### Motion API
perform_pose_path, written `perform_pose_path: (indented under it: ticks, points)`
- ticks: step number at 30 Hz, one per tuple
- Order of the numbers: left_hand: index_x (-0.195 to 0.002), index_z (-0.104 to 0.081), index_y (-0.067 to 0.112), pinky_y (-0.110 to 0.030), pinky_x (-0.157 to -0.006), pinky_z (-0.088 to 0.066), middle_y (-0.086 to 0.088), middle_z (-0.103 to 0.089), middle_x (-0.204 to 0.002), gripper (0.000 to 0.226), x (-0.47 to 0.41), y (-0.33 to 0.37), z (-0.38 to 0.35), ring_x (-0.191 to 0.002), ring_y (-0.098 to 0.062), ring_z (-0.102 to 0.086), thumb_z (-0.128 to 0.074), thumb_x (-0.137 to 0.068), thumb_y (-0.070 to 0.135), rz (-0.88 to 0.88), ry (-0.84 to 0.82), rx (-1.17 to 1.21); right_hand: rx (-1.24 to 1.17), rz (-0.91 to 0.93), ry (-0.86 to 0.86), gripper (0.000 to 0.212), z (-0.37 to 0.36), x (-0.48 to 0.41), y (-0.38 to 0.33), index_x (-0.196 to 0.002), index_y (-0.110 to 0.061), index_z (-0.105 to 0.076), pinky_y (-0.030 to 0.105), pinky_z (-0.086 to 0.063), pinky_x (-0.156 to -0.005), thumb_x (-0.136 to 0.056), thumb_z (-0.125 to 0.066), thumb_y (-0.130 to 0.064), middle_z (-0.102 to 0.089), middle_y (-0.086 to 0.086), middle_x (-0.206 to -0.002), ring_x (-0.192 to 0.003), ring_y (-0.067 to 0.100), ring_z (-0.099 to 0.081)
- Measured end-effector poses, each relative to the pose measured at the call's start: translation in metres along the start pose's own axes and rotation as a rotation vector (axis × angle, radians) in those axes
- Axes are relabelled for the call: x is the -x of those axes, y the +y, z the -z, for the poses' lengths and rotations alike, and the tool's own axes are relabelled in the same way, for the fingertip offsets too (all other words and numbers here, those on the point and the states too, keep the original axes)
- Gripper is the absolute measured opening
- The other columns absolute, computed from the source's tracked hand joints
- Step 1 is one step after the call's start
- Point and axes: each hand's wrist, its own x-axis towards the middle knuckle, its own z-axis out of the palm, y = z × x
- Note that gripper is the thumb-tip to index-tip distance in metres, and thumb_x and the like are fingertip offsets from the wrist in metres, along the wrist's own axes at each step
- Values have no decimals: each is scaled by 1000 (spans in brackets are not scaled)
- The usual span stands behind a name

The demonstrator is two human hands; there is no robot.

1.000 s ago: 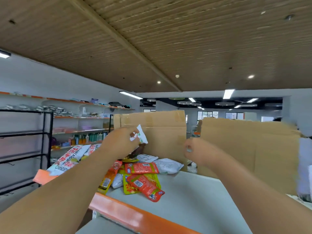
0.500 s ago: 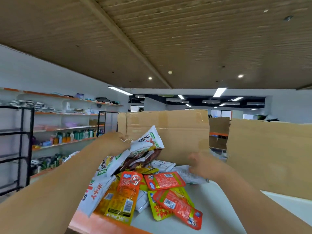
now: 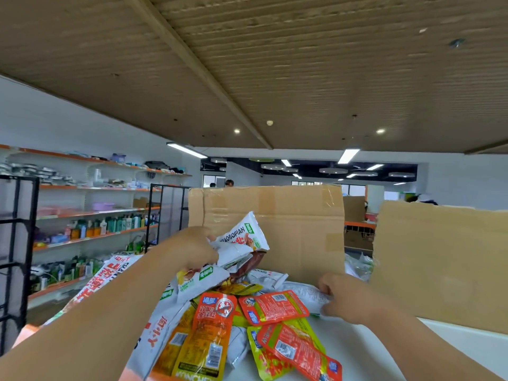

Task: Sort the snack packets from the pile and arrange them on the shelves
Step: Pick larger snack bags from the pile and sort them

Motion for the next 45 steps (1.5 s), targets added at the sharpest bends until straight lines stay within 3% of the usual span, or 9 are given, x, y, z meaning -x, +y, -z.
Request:
perform_pose_path:
  ticks: [6,15,19,21,28,34,37,40,45]
  points:
    - [-140,-52,32,-20,-50,-40,-3,-49,-147,48,2,1,0,-70,-7,-53,-65,-94,21,-95,31,-12,-55,-74,37,25,9,3,12,-67,-18,-34,29,-26,-52,-79,-56,-14,-36,-2,-69,-61,14,-31]
    - [-126,-63,34,-18,-50,-39,4,-53,-72,44,29,39,19,-49,-1,-48,-59,-93,6,-321,163,271,-211,-79,207,32,41,10,25,-64,-20,-37,32,-28,-59,-83,-59,-7,-39,-3,-69,-65,16,-32]
    - [-125,-64,32,-39,-70,-54,9,-46,-61,45,37,71,16,-48,-1,-44,-57,-91,3,-444,132,260,-246,-131,196,30,67,22,26,-65,-20,-41,30,-27,-57,-88,-54,-5,-42,-3,-71,-63,14,-35]
    - [-122,-64,33,-41,-77,-55,11,-47,-59,47,41,93,9,-49,-2,-44,-56,-89,1,-503,93,240,-262,-167,158,26,80,28,31,-70,-20,-48,29,-32,-59,-92,-52,-7,-49,-2,-75,-68,16,-44]
    - [-122,-62,40,-26,-59,-44,7,-51,-65,51,53,184,-38,-52,-6,-45,-58,-87,3,-632,-42,214,-449,-341,35,13,116,81,97,-84,-11,-58,42,-55,-61,-95,-54,-7,-57,11,-84,-77,40,-70]
    - [-130,-57,40,-27,-66,-47,6,-62,-78,48,67,258,-95,-63,-7,-55,-66,-90,15,-640,-300,129,-469,-443,-171,16,126,143,171,-108,4,-58,34,-56,-52,-96,-58,-6,-59,22,-96,-68,36,-65]
    - [-129,-59,38,-22,-65,-47,9,-65,-90,36,66,295,-126,-74,-8,-63,-69,-94,36,-598,-370,77,-478,-478,-258,22,125,160,200,-116,-3,-59,29,-54,-55,-98,-57,-17,-59,16,-100,-66,27,-60]
    - [-116,-69,28,-19,-64,-49,8,-69,-95,22,60,315,-160,-75,-10,-65,-62,-95,29,-563,-366,33,-539,-400,-242,13,113,169,218,-102,-21,-57,29,-54,-64,-98,-59,-34,-63,3,-103,-80,24,-64]
    - [-90,-71,32,-21,-75,-51,15,-68,-89,12,48,303,-197,-86,-6,-65,-64,-94,24,-520,-382,52,-513,-233,-332,34,89,181,216,-104,-24,-64,32,-55,-77,-92,-63,-56,-65,-3,-110,-89,18,-66]
